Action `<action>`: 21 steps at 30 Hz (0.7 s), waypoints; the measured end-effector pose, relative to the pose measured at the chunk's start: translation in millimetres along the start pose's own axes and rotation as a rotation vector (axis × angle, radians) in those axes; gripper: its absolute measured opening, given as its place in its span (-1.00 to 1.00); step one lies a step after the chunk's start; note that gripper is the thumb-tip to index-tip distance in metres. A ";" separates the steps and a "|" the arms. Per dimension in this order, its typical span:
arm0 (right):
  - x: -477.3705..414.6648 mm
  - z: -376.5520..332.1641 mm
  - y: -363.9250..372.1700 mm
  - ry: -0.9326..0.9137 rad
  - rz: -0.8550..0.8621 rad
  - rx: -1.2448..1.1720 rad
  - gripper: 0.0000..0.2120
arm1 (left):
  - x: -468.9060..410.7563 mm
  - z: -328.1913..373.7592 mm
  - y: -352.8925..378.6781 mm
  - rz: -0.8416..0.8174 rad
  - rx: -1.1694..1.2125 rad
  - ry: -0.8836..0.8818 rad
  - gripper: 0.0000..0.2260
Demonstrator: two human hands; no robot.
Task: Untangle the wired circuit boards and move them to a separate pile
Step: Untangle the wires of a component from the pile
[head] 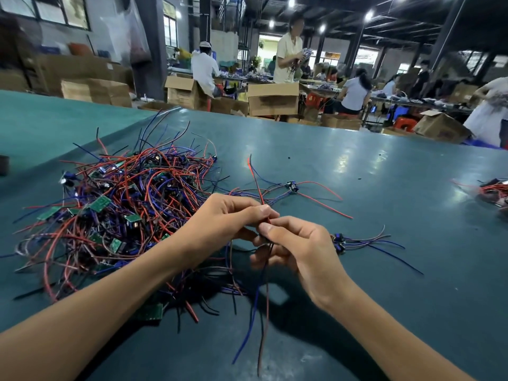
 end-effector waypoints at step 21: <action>5.7 -4.3 6.7 -0.166 0.127 0.107 -0.85 | -2.2 13.5 -21.0 0.167 0.044 -0.011 -0.77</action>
Point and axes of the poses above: each hand's wrist, its own x-axis away from the middle knuckle, its own y-axis out of the palm, z = x × y, the point moved 3 cm from there along -x, towards the middle knuckle, and after that the axes turned 6 degrees about x, right-handed, at the moved point
